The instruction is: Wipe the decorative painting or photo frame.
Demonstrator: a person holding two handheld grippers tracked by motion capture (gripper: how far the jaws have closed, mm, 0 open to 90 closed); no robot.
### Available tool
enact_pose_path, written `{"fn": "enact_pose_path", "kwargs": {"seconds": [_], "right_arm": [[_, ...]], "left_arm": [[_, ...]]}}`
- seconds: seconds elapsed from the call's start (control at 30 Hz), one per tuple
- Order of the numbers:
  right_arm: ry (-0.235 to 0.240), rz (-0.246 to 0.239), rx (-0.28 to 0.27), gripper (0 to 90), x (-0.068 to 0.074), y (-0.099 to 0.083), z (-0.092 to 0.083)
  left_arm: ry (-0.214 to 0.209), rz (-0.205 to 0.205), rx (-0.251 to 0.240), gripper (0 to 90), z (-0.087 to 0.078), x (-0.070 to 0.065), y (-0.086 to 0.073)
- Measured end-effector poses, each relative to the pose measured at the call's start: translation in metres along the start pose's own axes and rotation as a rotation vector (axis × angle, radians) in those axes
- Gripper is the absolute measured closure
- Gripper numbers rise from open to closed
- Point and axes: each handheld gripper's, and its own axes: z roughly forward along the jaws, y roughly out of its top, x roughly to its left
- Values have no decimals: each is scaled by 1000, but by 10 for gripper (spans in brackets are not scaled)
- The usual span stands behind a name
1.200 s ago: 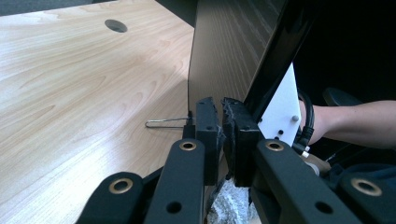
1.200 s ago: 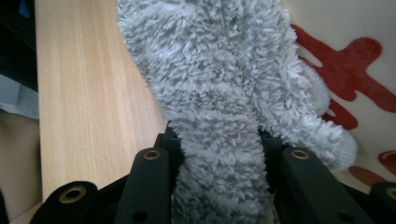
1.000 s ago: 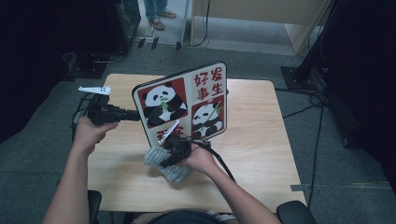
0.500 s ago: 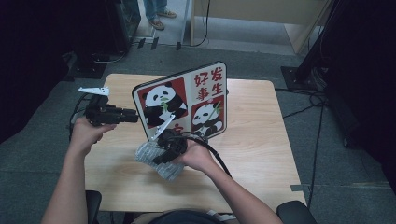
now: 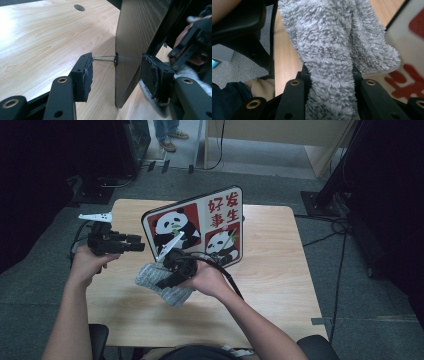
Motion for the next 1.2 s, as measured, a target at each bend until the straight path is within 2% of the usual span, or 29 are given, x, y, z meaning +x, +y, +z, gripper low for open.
{"fn": "enact_pose_path", "kwargs": {"seconds": [0.3,0.53,0.63,1.0,1.2], "right_arm": [[-4,-52,-6,689,8,25,-9],[-2,-71,-21,687,12,43,-13],[-12,-76,-33,686,11,50,-18],[-23,-117,-64,686,13,83,-31],[-39,-124,-80,685,11,99,-38]], "left_arm": [[33,38,-10,434,-9,-1,-1],[38,24,-32,419,-18,1,-3],[24,-5,-36,384,-21,2,-4],[50,-15,-44,386,-33,-1,-14],[60,-20,-66,386,-41,-1,-18]]}}
